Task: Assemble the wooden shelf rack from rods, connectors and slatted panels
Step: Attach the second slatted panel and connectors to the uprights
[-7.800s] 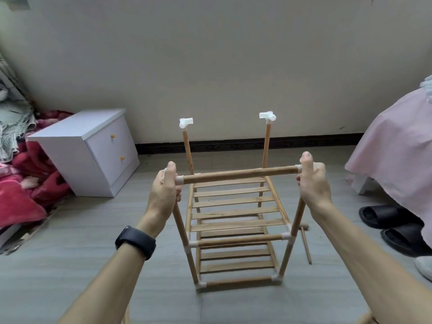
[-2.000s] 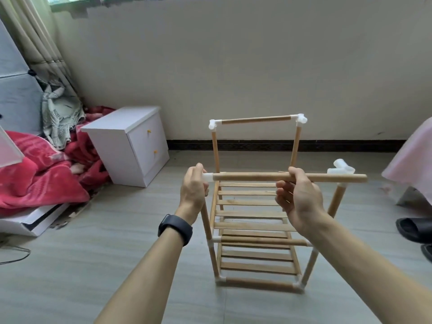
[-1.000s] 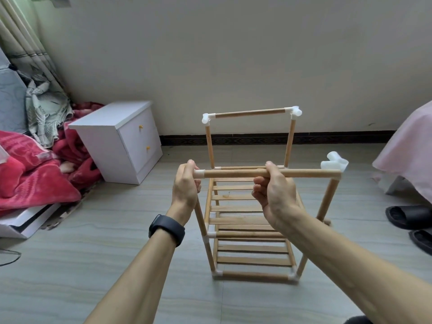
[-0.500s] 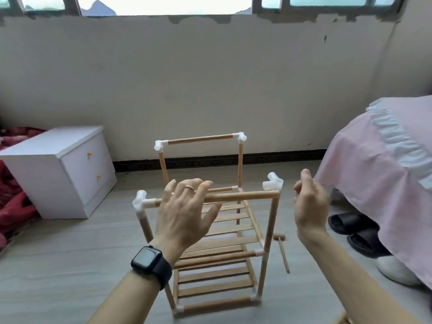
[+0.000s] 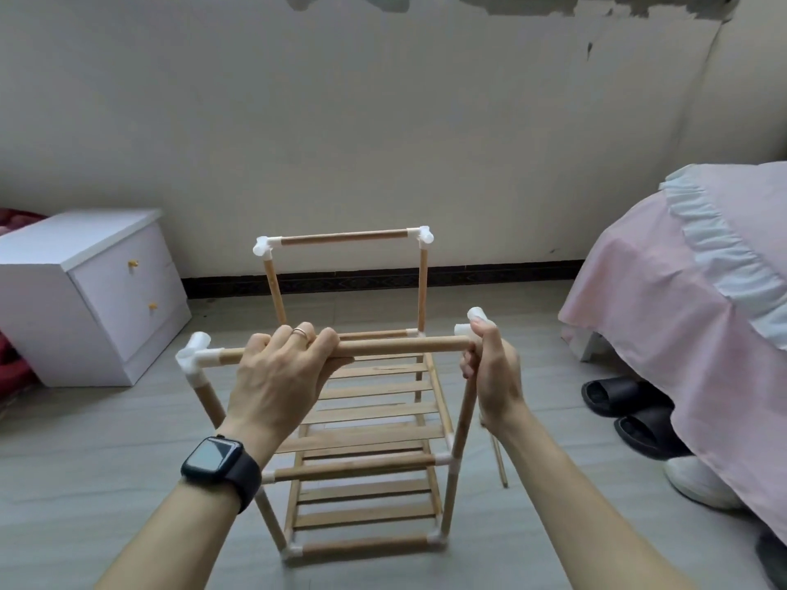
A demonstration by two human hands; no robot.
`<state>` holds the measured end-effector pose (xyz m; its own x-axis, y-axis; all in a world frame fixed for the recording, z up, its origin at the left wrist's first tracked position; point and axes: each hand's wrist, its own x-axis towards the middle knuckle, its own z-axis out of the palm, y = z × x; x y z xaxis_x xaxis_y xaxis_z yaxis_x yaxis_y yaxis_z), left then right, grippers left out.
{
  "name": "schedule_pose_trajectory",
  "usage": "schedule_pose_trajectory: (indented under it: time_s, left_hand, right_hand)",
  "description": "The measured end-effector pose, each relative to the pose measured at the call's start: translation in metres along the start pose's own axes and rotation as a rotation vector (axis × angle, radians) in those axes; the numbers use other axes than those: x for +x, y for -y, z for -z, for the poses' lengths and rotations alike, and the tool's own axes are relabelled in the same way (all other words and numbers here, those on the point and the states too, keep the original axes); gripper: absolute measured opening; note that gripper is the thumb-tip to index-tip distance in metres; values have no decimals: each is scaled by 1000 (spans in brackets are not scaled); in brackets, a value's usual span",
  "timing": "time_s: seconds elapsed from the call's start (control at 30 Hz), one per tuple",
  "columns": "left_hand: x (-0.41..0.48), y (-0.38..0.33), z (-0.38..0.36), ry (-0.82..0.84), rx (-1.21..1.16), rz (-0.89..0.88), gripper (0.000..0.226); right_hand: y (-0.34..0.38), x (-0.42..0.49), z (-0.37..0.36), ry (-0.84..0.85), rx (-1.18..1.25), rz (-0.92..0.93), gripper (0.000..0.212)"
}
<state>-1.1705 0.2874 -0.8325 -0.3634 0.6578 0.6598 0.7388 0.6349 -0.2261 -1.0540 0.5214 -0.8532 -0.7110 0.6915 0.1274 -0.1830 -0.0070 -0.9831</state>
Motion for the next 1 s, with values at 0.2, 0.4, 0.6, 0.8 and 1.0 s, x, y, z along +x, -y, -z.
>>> schedule_pose_trajectory:
  time_s: [0.2,0.4,0.6,0.8,1.0]
  left_hand:
    - [5,4,7,108,-26,100,49]
    - [-1,3,4,73,-46,50,45]
    - [-1,3,3,85,-43,82,45]
    - [3,3,10,157,-39,90,59]
    - [4,-1,11,234,9,131,59]
  right_hand:
    - [-1,-2,-1,-47,-31,77,35]
    - [1,-1,2,-14,-124,97,42]
    - [-2,-9,-4,-22,-97,113,37]
    - [-1,-12,-4,-13,-108,126,35]
    - [0,-15,-8,39,-139,159,35]
